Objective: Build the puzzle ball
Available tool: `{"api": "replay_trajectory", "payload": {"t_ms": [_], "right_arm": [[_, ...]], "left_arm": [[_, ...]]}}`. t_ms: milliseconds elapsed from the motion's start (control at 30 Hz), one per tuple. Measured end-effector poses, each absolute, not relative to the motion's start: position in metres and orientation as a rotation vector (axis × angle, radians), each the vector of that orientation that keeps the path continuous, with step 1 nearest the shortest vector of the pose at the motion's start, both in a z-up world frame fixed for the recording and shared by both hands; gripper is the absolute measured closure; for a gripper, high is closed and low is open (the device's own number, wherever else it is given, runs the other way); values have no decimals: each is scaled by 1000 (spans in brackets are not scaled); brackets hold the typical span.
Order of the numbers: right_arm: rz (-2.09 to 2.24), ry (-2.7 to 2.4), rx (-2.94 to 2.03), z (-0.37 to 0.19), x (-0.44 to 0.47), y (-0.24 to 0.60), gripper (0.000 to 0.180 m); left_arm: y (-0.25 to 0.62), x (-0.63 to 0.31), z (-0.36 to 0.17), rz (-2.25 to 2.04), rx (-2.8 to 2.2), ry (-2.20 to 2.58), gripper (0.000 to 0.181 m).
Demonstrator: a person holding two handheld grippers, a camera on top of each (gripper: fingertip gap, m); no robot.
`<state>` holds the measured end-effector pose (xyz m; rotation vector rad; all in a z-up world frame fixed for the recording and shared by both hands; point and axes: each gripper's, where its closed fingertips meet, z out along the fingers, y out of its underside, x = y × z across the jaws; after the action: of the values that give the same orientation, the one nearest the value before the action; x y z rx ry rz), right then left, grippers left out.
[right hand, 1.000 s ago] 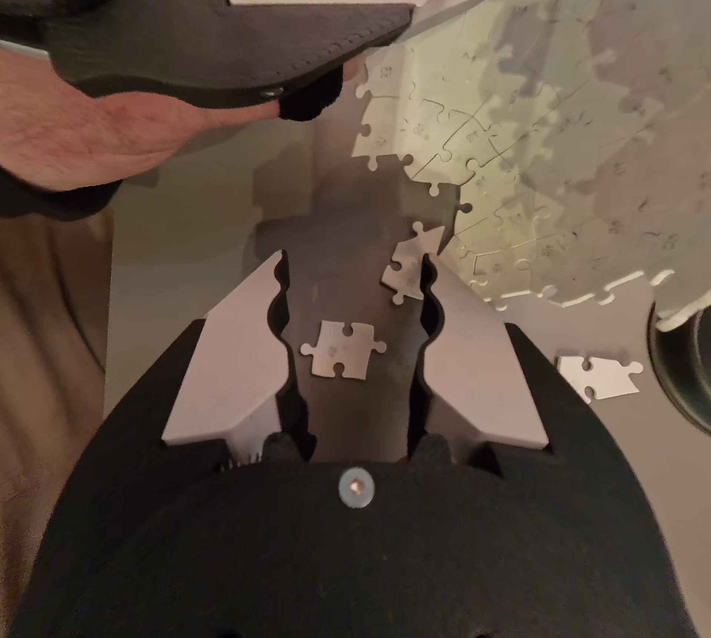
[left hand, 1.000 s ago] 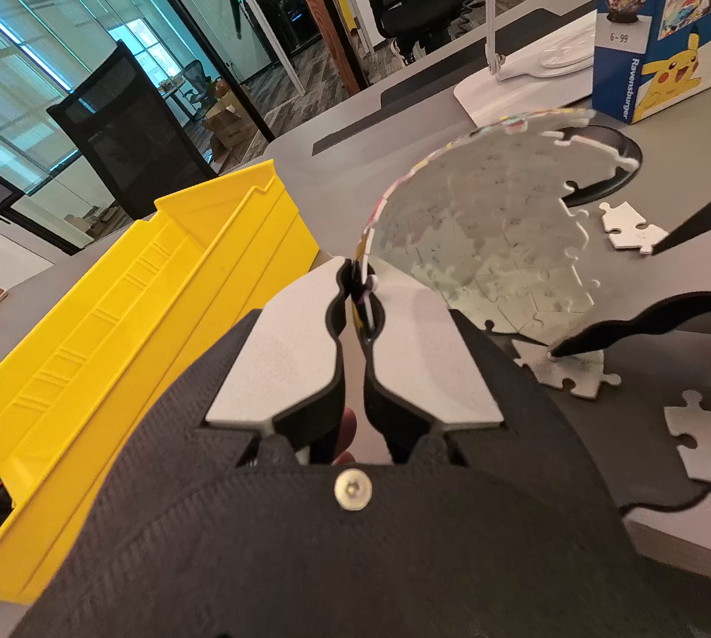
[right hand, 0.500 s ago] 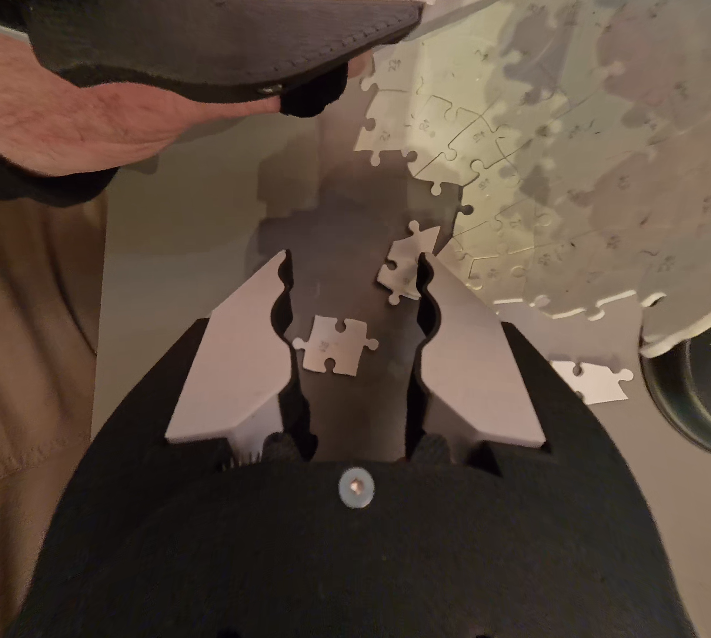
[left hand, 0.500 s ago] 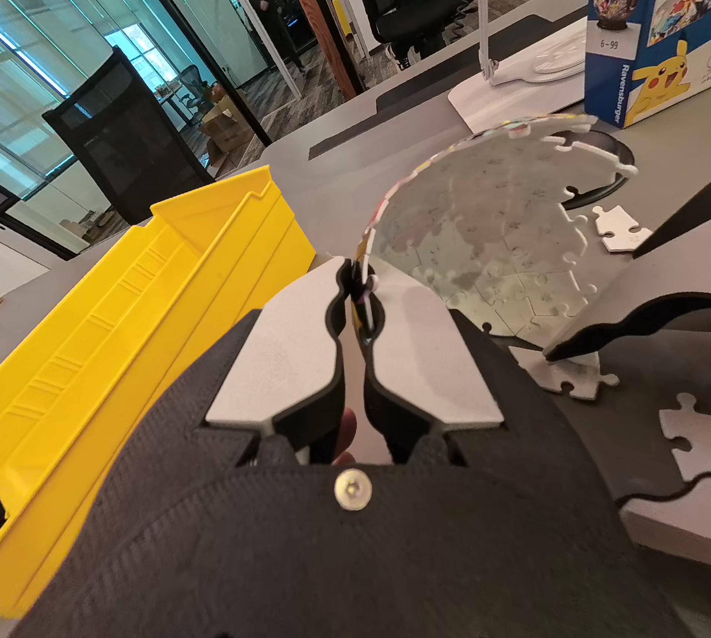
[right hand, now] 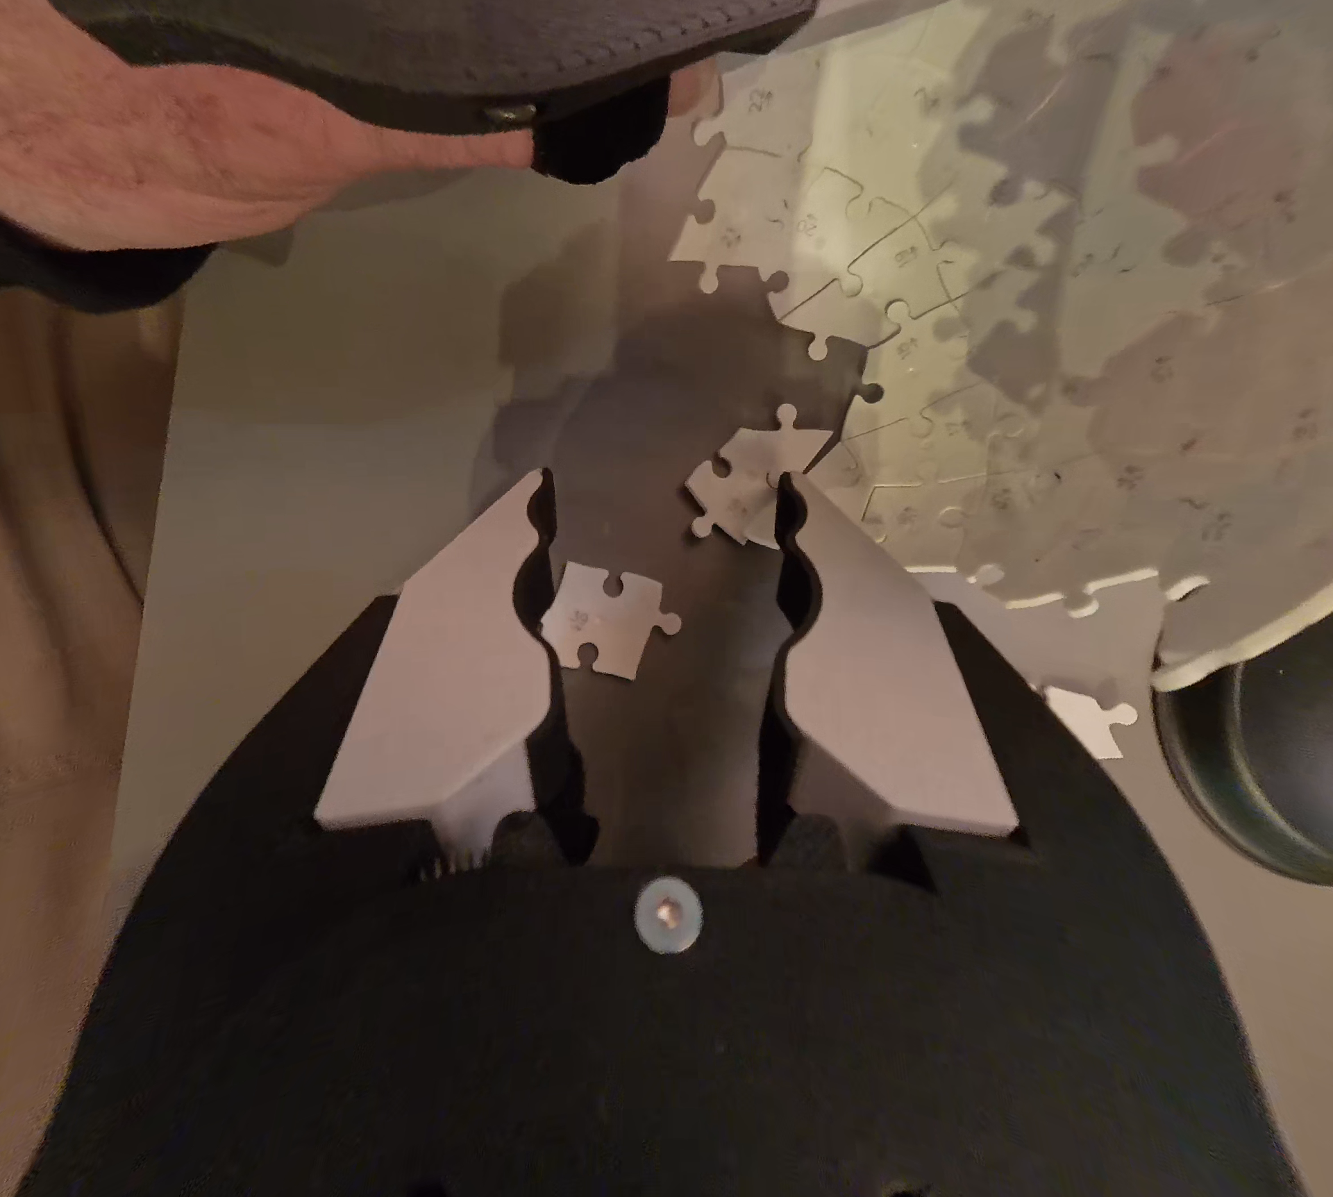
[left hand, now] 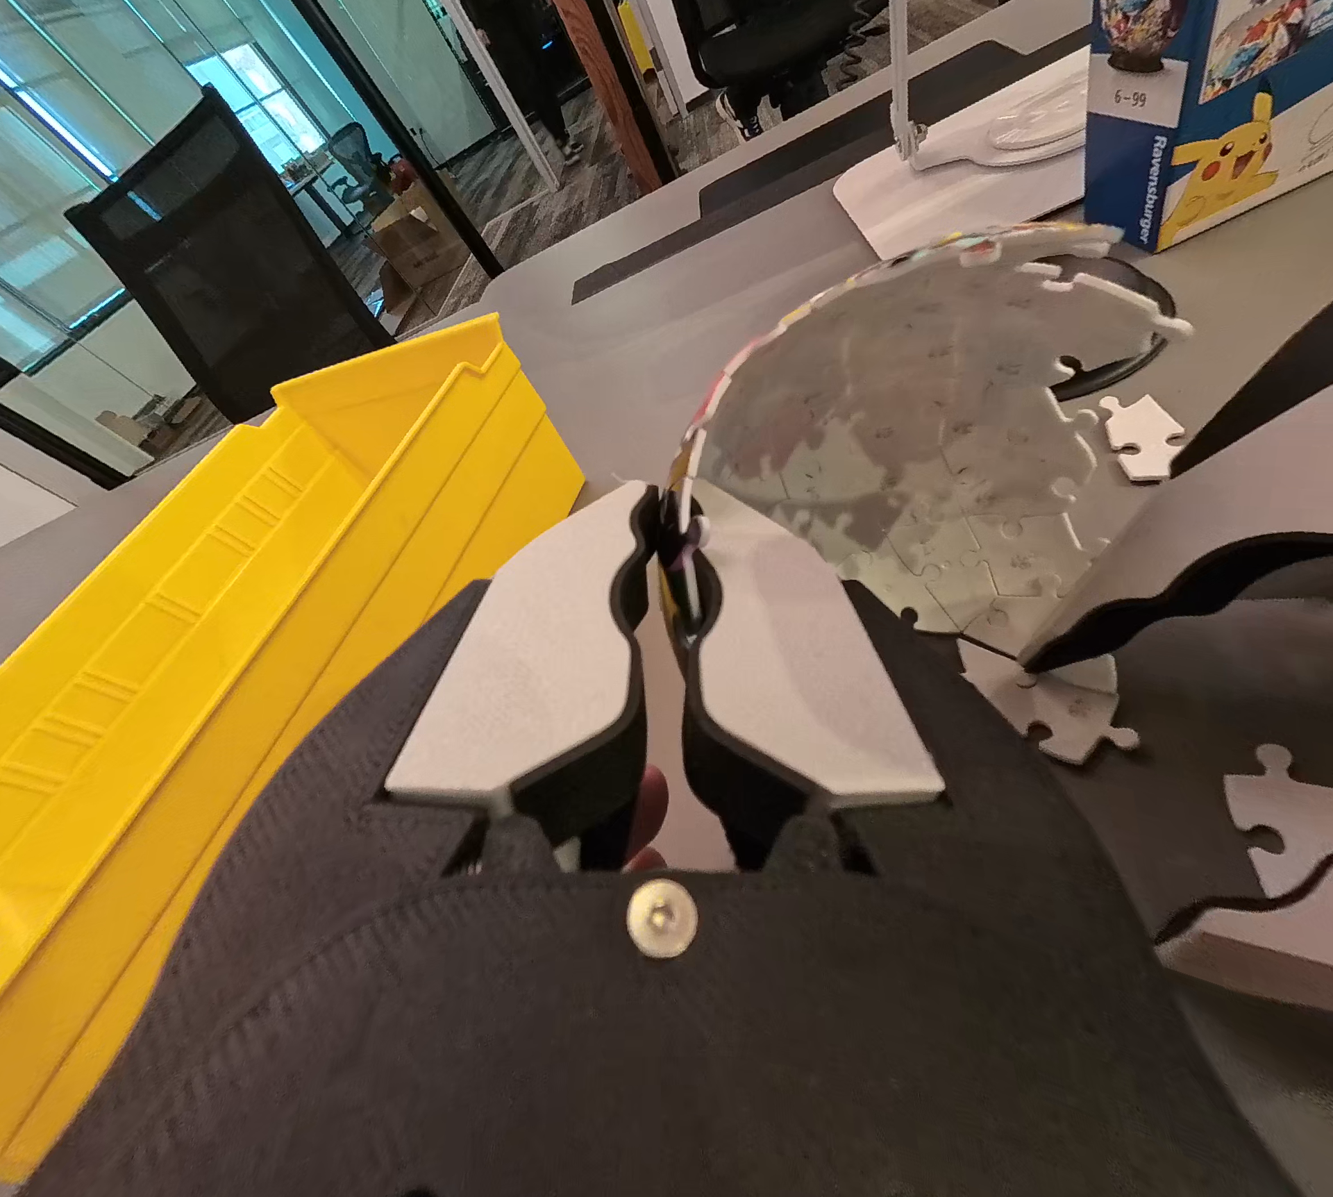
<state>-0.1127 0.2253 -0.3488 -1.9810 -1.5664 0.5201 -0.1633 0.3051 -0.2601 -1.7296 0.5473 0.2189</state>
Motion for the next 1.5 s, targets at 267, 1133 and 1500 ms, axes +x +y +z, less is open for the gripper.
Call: {"api": "replay_trajectory", "payload": {"t_ms": [267,1133,1500], "right_arm": [[525,-1679,-1911,-350,-110,224,123],[629,-1539,-1886,-351,-108,223,129],[614,-1494,-1941,-350,-108,225,130]], "left_arm": [[304,-162,-259,206,-1721,556,176],[292,-154,-253,185,-1682,572,173],[284,-150,-248,173,-1652,592,172]]}}
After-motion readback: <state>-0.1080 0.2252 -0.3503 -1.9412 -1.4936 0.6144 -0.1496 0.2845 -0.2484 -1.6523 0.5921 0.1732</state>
